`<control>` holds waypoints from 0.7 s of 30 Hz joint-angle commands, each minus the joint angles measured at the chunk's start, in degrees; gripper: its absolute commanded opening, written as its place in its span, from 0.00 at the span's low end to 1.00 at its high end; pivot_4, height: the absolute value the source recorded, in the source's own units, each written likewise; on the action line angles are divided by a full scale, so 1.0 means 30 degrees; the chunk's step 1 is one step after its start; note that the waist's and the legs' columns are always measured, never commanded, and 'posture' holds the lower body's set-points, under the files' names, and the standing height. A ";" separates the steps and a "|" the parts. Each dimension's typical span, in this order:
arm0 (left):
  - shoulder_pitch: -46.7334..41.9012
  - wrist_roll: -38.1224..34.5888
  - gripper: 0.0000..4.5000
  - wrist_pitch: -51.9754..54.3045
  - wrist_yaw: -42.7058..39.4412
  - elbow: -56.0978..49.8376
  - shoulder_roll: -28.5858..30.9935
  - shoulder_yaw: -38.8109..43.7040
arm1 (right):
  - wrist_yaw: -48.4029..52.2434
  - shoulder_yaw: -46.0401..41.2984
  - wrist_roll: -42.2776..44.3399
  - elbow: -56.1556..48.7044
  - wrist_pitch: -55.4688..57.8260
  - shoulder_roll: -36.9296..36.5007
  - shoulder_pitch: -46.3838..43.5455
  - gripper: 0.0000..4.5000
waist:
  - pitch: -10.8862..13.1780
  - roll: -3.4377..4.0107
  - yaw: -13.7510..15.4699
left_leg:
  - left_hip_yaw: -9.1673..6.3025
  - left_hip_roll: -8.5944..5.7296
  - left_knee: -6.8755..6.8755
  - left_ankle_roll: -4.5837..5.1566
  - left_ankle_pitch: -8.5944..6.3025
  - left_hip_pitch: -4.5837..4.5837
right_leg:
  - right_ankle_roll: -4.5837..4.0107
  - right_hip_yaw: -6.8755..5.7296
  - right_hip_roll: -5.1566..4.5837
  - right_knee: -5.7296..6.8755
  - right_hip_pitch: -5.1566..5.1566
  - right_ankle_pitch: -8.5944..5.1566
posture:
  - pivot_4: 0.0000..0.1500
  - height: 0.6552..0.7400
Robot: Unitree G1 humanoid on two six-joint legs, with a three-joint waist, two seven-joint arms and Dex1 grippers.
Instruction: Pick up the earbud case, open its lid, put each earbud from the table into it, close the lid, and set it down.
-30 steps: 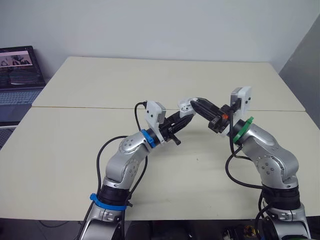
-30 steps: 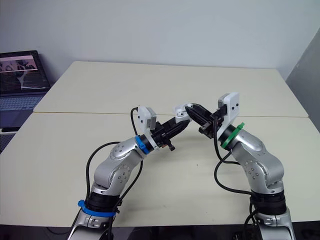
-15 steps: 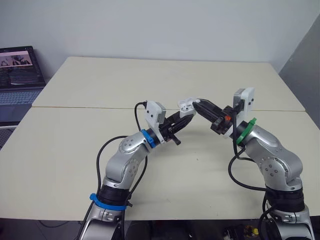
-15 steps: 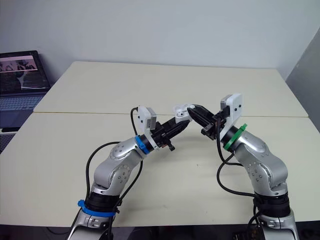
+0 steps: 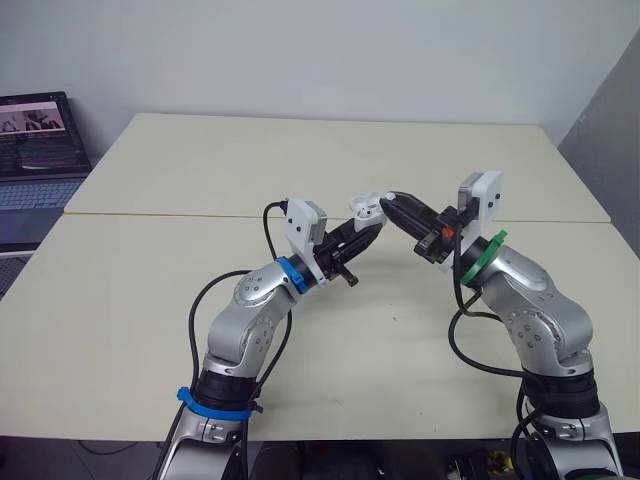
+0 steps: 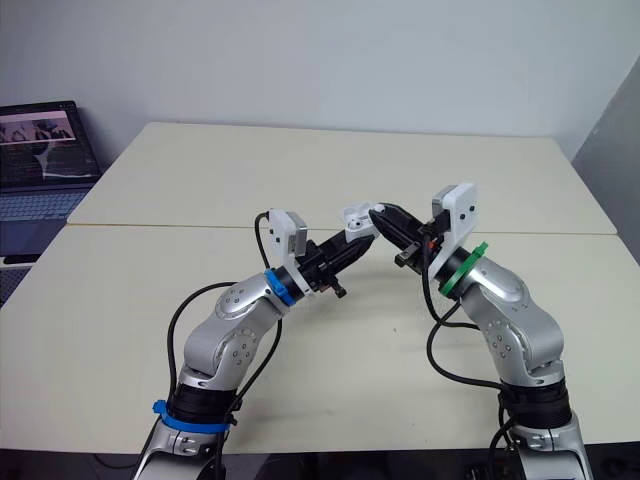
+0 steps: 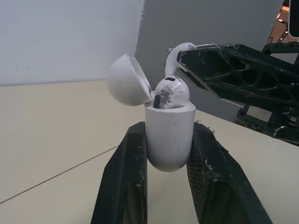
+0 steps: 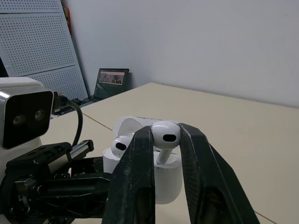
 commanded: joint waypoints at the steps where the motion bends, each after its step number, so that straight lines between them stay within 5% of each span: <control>1: -0.0526 -0.0223 0.17 -0.0870 0.0148 -0.1266 0.0026 0.0759 | 0.0058 -0.0025 -0.0331 0.0000 -0.0229 -0.0002 -0.0098 0.09 | 0.0000 0.0000 0.0000 | 0.0000 0.0000 0.0000 0.0000 0.0000 0.0000 | 0.0000 0.0001 0.0000 0.0000 0.0000 0.0000 | 1.00 1.00; 17: -0.0419 0.0199 0.17 -0.1163 -0.0138 -0.1523 0.0314 0.0351 | 0.0647 0.0507 -0.1128 0.0228 -0.0506 -0.0003 -0.0128 0.09 | 0.0000 0.0000 -0.0001 | -0.0001 0.0000 0.0000 0.0000 0.0000 0.0000 | 0.0000 0.0001 0.0000 0.0000 0.0000 0.0000 | 1.00 1.00; 18: -0.0415 0.0204 0.17 -0.1153 -0.0134 -0.1531 0.0321 0.0354 | 0.0688 0.0513 -0.1076 0.0189 -0.0470 0.0005 -0.0099 0.21 | 0.0000 0.0001 0.0000 | -0.0001 0.0000 0.0000 0.0000 0.0000 0.0000 | 0.0000 0.0001 0.0000 0.0000 0.0000 0.0000 | 1.00 1.00; 21: -0.0412 0.0224 0.17 -0.1121 -0.0116 -0.1530 0.0336 0.0348 | 0.0740 0.0484 -0.0949 0.0127 -0.0380 0.0046 -0.0080 0.38 | 0.0000 0.0000 -0.0001 | -0.0001 0.0000 0.0000 0.0000 0.0000 0.0001 | 0.0000 0.0000 0.0000 0.0001 0.0000 0.0000 | 1.00 1.00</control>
